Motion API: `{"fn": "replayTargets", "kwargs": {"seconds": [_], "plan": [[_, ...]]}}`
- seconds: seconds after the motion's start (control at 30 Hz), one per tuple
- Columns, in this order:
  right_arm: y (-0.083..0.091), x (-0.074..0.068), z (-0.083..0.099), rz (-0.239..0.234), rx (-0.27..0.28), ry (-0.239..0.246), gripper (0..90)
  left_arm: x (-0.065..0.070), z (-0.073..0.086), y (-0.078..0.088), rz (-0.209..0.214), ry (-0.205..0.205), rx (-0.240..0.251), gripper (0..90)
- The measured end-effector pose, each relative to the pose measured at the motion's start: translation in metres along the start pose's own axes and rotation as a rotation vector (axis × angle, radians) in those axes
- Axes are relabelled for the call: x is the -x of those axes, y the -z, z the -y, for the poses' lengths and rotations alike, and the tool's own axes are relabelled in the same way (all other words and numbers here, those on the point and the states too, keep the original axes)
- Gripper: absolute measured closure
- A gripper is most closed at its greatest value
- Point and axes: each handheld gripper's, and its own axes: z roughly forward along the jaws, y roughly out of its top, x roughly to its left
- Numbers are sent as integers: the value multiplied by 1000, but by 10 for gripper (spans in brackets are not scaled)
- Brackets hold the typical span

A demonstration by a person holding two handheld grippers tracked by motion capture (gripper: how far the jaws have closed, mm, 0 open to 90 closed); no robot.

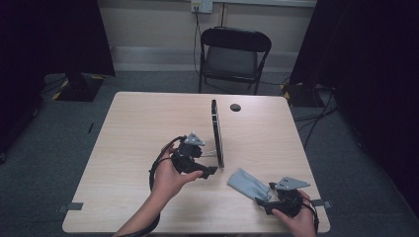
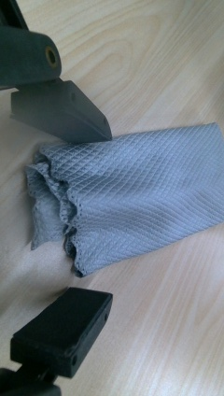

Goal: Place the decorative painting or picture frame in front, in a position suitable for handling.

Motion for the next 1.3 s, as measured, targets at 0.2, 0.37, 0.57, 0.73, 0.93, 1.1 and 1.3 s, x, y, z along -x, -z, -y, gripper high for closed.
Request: {"fn": "replayTargets", "kwargs": {"seconds": [0.2, 0.37, 0.57, 0.73, 0.93, 1.1, 1.3], "plan": [[0, 0, 0, 2, 0, 1, 186, 1, -9, -4, -35, 3, 4, 225], [-1, 0, 0, 2, 0, 2, 187, 1, -16, -8, -45, 1, 4, 248], [-1, -1, -1, 9, -3, 6, 186, 0, -23, -12, -66, 7, -2, 250], [-2, 0, -1, 8, -3, 6, 185, 2, -25, -15, -58, 18, 8, 303], [-2, 0, -1, 9, -3, 6, 186, 3, -26, -13, -40, 17, 15, 385], [-2, 0, -1, 10, -3, 5, 186, 2, -25, -12, -25, 15, 14, 500], [-2, -1, -2, 11, -5, 5, 185, 2, -25, -12, -25, 5, 0, 578]]}}
